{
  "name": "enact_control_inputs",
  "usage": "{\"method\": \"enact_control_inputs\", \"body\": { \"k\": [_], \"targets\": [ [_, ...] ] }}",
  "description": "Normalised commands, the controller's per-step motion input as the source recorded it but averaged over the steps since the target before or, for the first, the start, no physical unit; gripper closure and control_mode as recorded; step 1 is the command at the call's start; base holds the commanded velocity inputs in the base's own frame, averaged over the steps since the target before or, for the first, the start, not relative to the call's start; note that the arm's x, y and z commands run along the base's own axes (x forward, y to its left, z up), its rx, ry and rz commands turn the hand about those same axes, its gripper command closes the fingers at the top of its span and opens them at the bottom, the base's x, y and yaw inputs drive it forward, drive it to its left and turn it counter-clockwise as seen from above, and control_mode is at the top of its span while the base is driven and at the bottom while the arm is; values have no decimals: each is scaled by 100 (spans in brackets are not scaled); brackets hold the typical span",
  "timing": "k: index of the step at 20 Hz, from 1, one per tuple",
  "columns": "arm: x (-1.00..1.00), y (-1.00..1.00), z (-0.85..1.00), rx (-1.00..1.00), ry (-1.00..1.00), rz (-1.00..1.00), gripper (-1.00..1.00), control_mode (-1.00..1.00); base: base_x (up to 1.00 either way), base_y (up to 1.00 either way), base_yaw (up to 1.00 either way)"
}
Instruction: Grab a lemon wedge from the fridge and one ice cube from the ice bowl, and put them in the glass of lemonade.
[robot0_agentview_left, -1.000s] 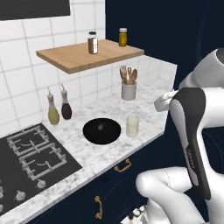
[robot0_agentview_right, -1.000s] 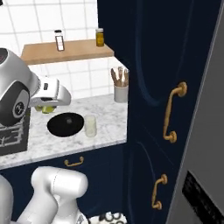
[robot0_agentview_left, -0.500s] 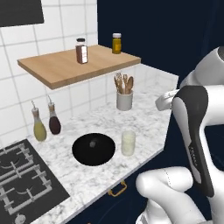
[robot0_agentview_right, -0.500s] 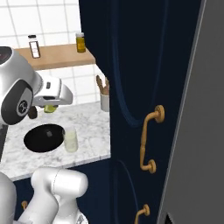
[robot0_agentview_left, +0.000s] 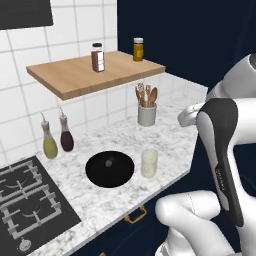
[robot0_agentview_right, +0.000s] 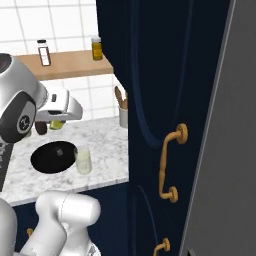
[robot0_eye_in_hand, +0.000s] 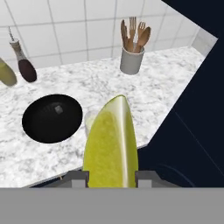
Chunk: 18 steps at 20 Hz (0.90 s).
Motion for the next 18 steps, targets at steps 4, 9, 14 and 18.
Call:
{"method": "enact_control_inputs", "body": {
  "k": [4, 9, 14, 18],
  "targets": [
    [0, 0, 0, 0, 0, 0, 100, 100, 0, 0, 0],
    [13, 1, -22, 3, 2, 3, 100, -100, 4, 0, 0],
    [58, 27, -94, 9, 20, 16, 100, -100, 0, 0, 0],
    [78, 57, -88, 2, 9, 21, 100, -100, 0, 0, 0]
  ]
}}
